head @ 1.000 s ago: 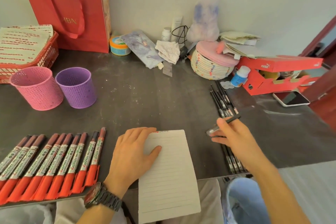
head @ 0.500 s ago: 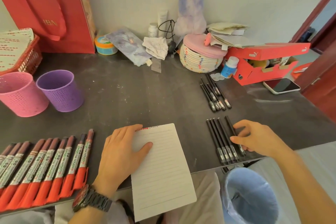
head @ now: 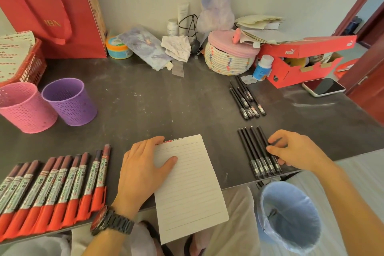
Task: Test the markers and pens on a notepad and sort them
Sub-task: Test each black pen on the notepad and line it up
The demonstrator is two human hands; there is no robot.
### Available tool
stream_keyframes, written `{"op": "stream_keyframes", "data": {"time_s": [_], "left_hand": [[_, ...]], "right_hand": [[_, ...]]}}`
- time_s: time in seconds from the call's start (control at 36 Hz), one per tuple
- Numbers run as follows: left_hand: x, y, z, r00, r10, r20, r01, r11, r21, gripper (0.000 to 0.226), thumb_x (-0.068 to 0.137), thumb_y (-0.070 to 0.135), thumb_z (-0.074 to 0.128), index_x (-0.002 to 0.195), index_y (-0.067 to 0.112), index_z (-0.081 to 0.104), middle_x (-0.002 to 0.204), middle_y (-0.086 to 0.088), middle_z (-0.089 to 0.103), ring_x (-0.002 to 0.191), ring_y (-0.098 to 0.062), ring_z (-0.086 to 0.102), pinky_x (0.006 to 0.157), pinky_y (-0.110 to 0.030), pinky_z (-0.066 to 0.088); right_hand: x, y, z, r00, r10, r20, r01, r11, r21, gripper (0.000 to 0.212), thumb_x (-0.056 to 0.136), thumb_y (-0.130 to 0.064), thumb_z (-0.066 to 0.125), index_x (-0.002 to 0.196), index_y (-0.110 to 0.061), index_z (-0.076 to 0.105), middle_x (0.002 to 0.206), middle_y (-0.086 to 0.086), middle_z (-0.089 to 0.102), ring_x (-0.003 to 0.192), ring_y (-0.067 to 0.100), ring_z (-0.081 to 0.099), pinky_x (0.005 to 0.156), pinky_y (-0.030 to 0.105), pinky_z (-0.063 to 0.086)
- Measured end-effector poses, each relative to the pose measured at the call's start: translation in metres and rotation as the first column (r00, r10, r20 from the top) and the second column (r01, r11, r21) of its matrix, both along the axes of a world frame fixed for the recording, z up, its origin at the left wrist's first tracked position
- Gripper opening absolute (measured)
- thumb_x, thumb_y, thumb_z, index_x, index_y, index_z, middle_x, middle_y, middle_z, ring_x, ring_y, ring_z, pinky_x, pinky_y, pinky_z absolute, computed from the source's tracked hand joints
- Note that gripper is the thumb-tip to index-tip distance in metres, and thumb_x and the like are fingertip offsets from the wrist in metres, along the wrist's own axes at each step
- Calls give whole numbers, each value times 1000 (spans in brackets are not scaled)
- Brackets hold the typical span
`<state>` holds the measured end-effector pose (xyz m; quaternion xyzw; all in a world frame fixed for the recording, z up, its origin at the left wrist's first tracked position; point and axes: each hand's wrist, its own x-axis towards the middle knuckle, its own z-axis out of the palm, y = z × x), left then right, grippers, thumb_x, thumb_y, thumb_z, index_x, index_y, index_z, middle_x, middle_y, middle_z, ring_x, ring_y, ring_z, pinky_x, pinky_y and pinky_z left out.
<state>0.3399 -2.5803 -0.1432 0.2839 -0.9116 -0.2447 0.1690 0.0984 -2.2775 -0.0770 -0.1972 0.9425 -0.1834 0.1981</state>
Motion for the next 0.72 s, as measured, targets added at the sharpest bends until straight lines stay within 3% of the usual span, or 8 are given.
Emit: {"op": "stream_keyframes", "data": {"time_s": [0.42, 0.56, 0.64, 0.72], "left_hand": [[1, 3, 6, 1000, 1, -6, -1, 1000, 5, 56, 83, 64, 61, 132, 37, 51, 128, 20, 57, 124, -8, 46, 107, -36, 33], [1, 2, 4, 1000, -5, 0, 5, 1000, 2, 57, 84, 66, 59, 133, 38, 50, 130, 20, 56, 126, -7, 45, 107, -34, 32], [0, 2, 4, 1000, -5, -1, 5, 1000, -6, 57, 84, 67, 58, 133, 39, 49, 130, 21, 55, 126, -6, 44, 107, -33, 31], [0, 2, 4, 1000, -12, -9, 12, 1000, -14, 57, 84, 66, 58, 132, 39, 50, 129, 21, 56, 125, -6, 45, 106, -32, 32]], "right_hand": [[4, -4, 4, 1000, 19, -5, -18, 999, 29, 6, 95, -39, 65, 98, -38, 60, 84, -13, 72, 59, 2, 70, 74, 36, 59], [-3, -12, 6, 997, -23, -73, 27, 998, 54, 16, 96, -53, 56, 95, -38, 59, 85, -15, 70, 54, -2, 67, 63, 29, 47], [-13, -27, 6, 983, -75, -167, 76, 997, 0, 18, 93, -57, 57, 94, -39, 60, 84, -16, 71, 70, 9, 70, 70, 34, 49], [-29, -52, 8, 966, -114, -233, 104, 993, -56, 19, 92, -55, 58, 99, -37, 60, 95, -13, 67, 88, 21, 60, 77, 37, 46]]}}
